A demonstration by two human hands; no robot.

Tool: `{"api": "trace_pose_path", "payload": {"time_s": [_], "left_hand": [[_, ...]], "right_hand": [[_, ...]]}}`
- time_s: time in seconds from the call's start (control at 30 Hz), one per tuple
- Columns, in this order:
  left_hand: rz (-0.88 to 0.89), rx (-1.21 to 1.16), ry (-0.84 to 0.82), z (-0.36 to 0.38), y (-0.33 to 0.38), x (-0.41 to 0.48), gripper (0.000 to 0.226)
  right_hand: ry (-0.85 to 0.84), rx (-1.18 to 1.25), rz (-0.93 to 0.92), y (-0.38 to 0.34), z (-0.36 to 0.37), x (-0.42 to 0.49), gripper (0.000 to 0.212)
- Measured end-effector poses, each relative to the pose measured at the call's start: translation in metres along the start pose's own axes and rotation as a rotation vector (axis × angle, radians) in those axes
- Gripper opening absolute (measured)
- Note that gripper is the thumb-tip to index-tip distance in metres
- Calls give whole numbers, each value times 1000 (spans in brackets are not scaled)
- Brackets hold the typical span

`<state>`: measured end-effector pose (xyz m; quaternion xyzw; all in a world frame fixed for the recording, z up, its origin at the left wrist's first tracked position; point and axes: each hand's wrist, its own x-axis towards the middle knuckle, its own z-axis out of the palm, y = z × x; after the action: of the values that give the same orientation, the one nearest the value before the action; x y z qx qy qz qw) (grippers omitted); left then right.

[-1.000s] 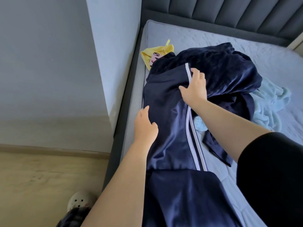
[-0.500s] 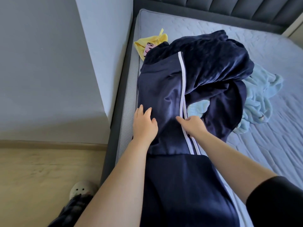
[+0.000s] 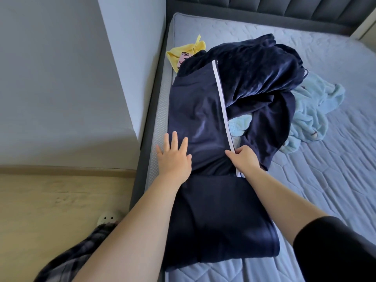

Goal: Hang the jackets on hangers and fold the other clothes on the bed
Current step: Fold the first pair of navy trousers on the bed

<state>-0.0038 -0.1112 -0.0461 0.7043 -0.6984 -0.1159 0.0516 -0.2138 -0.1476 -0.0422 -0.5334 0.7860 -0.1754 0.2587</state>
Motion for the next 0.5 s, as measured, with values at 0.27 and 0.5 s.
{"api": "trace_pose_path", "payload": {"time_s": [0.27, 0.5], "left_hand": [[320, -44, 53, -5, 30, -41, 30], [101, -151, -356, -25, 3, -44, 29]], "right_hand": [[-23, -172, -157, 13, -11, -14, 17], [-435, -144, -296, 25, -33, -53, 31]]}}
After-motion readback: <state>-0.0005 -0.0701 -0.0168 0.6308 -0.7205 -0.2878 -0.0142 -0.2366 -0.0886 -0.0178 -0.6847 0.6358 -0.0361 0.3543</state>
